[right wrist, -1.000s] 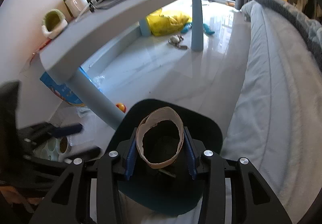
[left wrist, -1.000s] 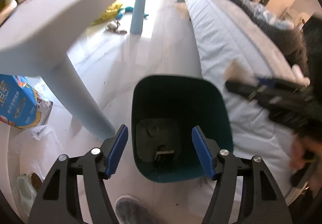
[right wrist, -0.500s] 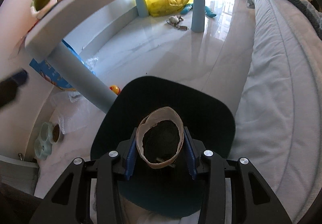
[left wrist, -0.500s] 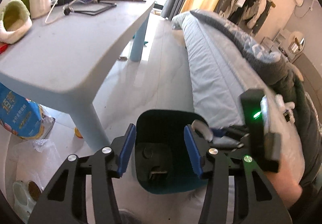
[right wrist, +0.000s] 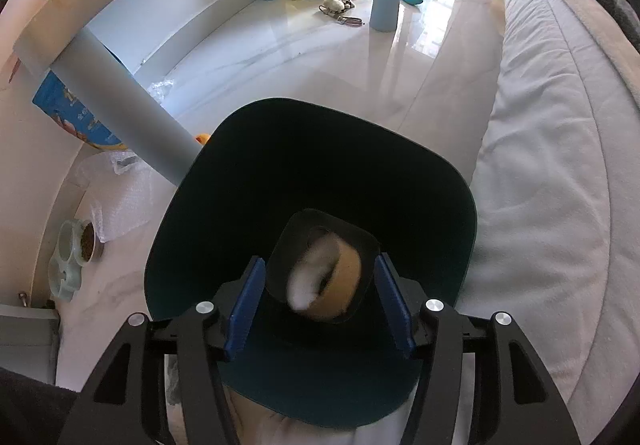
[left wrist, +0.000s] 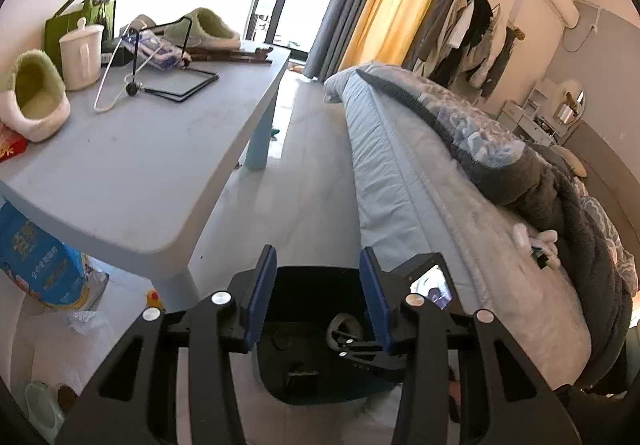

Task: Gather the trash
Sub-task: 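Open both grippers to drop the tissue pack and roll into the bin, then move both grippers from the bin back over the bed, then grasp the clear bubble-wrap roll with the left gripper while the right grasps the blue wipes pack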

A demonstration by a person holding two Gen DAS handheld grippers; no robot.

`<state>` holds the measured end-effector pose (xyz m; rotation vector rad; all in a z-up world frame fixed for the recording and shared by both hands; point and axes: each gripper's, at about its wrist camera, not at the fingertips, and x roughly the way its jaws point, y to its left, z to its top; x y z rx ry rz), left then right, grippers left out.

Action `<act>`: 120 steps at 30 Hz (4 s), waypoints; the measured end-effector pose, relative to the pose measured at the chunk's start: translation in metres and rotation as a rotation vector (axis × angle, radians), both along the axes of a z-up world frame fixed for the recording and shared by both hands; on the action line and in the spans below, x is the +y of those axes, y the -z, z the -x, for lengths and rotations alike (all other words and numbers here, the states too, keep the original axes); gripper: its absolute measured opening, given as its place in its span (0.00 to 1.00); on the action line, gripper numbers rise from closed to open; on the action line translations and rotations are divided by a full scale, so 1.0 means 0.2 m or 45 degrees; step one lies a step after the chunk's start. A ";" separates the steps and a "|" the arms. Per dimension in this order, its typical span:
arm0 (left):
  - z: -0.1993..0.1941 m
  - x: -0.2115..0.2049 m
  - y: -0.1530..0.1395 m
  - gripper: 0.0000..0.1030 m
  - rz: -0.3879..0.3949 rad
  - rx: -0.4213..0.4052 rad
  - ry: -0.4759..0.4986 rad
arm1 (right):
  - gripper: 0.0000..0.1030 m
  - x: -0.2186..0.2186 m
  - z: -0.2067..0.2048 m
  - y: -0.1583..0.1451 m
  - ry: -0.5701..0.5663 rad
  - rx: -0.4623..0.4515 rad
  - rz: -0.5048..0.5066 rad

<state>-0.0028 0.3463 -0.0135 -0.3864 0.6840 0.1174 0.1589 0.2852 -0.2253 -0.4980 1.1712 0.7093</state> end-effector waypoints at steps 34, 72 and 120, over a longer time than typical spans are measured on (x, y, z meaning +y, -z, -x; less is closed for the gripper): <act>-0.19 -0.46 -0.25 0.47 -0.126 -0.136 0.069 | 0.68 -0.56 0.00 -0.69 0.051 -0.259 -0.382; -0.71 -1.28 -0.06 0.80 -0.158 -0.093 0.472 | 0.82 -1.73 -0.44 -0.87 0.535 -0.464 -0.417; -1.07 -1.55 0.25 0.34 -0.049 0.126 0.556 | 0.70 -1.91 -0.65 -0.75 0.631 -0.237 -0.517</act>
